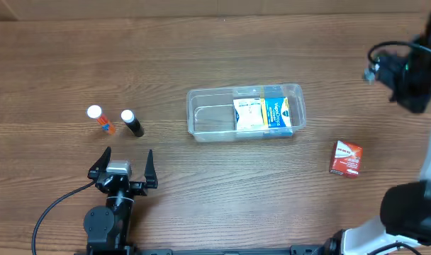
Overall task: Pack container
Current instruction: 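Move the right gripper to the small red box and grasp it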
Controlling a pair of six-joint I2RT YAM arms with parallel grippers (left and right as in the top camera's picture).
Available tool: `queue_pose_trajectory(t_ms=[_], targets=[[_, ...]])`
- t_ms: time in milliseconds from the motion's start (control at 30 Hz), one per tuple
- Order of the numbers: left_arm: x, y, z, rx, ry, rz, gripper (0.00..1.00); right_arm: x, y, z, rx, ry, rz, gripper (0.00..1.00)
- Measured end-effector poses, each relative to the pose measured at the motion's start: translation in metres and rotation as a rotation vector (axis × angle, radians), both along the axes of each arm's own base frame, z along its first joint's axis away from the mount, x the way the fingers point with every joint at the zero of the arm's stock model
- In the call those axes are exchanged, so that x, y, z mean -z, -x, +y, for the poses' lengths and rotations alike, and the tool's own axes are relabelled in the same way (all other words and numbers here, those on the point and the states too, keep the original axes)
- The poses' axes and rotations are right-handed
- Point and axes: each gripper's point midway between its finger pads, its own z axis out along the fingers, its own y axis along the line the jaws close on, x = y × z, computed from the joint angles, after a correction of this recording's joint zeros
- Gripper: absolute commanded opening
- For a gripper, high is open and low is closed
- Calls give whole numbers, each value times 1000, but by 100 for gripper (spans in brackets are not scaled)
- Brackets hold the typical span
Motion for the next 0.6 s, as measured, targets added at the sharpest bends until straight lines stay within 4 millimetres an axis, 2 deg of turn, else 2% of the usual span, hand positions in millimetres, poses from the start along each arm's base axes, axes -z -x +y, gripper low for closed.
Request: queue_pose_trajectory(t_ms=[33, 67, 167, 267, 400, 600], targets=[[0, 0, 0, 0, 0, 0, 100, 12, 6, -1, 8, -14, 36, 100], [0, 0, 0, 0, 0, 0, 100, 34, 18, -1, 17, -37, 98, 100], [0, 0, 0, 0, 0, -1, 100, 84, 47, 9, 7, -76, 239, 100], [0, 0, 0, 0, 0, -1, 100, 121, 60, 13, -8, -54, 296, 100], [0, 0, 0, 0, 0, 0, 100, 154, 84, 14, 7, -14, 376, 100], [0, 0, 0, 0, 0, 0, 100, 173, 82, 11, 0, 27, 349, 100]])
